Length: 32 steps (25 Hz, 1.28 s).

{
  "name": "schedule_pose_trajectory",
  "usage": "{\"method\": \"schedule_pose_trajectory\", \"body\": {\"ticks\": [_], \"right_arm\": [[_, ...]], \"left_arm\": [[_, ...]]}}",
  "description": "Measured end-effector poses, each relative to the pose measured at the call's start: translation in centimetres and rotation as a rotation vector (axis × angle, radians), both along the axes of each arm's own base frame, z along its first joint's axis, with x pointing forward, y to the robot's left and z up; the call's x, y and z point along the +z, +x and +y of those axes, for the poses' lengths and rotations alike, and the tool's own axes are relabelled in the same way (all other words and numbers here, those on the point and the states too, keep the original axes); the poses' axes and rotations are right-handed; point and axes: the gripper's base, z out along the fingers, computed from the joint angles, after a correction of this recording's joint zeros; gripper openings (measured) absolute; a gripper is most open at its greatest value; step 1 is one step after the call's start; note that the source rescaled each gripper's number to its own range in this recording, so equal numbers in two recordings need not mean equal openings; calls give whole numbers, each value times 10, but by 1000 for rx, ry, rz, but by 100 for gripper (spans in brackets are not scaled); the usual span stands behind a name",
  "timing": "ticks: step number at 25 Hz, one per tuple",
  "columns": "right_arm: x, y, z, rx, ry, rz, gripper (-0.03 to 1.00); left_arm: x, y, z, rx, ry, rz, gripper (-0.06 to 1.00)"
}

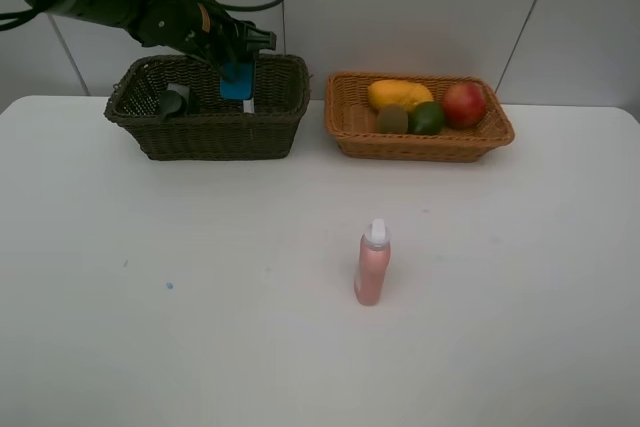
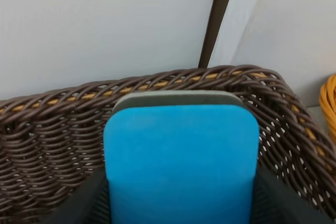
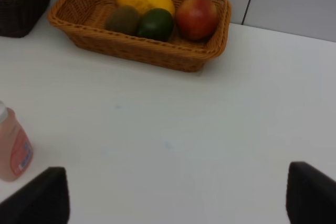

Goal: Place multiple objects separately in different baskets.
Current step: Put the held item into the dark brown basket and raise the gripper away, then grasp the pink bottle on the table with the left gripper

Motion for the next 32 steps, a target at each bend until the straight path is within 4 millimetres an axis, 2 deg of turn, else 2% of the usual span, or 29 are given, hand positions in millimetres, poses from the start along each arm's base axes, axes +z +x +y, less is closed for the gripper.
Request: {"method": "schedule_pose_trajectory", "body": {"ticks": [7,8,11,12,14,28,32], "right_arm": [[0,0,0,0,0,0,100],[0,0,0,0,0,0,100],[0,0,0,0,0,0,100],[0,0,0,0,0,0,100],[0,0,0,0,0,0,100],[0,0,0,0,0,0,100],[0,0,0,0,0,0,100]], "left_arm": [[0,0,0,-13,17,-5,58],[0,0,0,-20,26,-8,60],[0,0,0,-41,53,-15,87],[0,0,0,-44,57,-17,93],[0,0,0,-45,58,-17,98],[1,-1,-2,-54,70,-18,100],[16,-7,-7,-60,77,-30,100]]}}
